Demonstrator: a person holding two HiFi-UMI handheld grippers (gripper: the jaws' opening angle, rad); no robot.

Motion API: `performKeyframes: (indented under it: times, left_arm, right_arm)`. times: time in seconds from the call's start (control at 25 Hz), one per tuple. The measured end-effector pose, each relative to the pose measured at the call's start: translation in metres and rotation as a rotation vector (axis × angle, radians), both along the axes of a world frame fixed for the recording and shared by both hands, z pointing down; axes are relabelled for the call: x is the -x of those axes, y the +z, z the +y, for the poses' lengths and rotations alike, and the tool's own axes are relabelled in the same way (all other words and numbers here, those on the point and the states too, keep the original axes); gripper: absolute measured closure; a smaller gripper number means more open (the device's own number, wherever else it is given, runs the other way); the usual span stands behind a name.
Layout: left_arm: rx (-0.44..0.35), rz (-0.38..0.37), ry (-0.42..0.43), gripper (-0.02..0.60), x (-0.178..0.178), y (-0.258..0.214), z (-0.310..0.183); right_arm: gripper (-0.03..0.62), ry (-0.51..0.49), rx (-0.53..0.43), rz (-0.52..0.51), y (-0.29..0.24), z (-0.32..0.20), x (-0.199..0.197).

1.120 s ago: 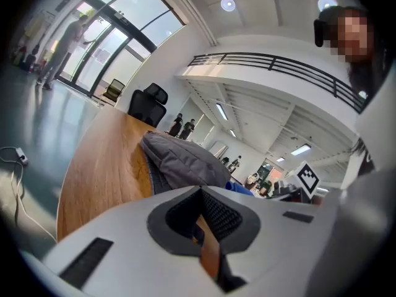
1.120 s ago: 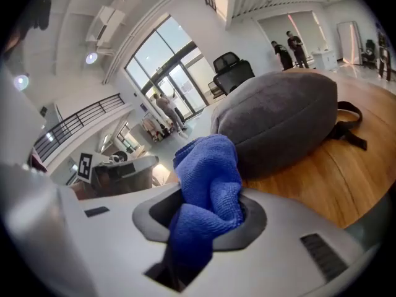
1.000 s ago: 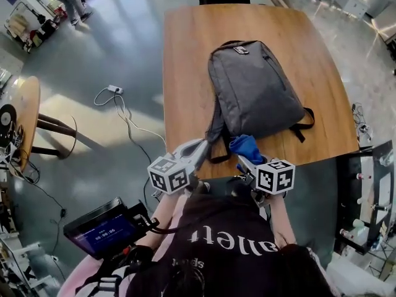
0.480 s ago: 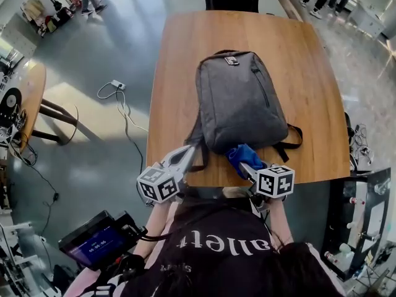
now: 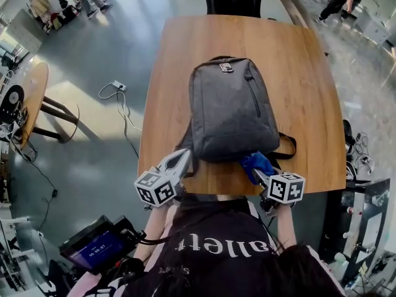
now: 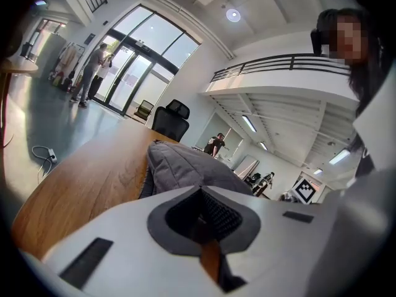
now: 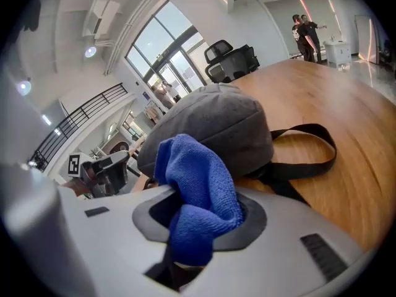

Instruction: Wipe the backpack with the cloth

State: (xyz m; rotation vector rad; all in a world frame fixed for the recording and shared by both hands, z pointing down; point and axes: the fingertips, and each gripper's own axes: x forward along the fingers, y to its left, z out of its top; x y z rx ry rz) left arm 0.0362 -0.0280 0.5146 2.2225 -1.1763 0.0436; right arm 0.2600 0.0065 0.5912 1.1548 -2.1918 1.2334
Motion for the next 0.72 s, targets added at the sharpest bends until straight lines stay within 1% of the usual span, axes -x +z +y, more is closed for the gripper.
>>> performKeyframes:
  times: [0.24, 0.36, 0.52, 0.72]
  left_arm:
    - [0.026, -0.006, -0.01, 0.581, 0.0, 0.002, 0.003]
    - [0.039, -0.01, -0.013, 0.581, -0.002, 0.005, 0.004]
    - [0.052, -0.017, -0.011, 0.581, -0.003, 0.007, 0.006]
    - [0.061, -0.028, -0.014, 0.581, -0.003, 0.01, 0.008]
  right_arm:
    - [0.471, 0.087, 0.006, 0.05, 0.002, -0.007, -0.048]
    - [0.471, 0.112, 0.005, 0.087, 0.003, -0.013, -0.074]
    - [0.471, 0.091, -0.001, 0.153, 0.003, -0.019, -0.094]
    - [0.471, 0.062, -0.006, 0.201, 0.008, -0.028, -0.111]
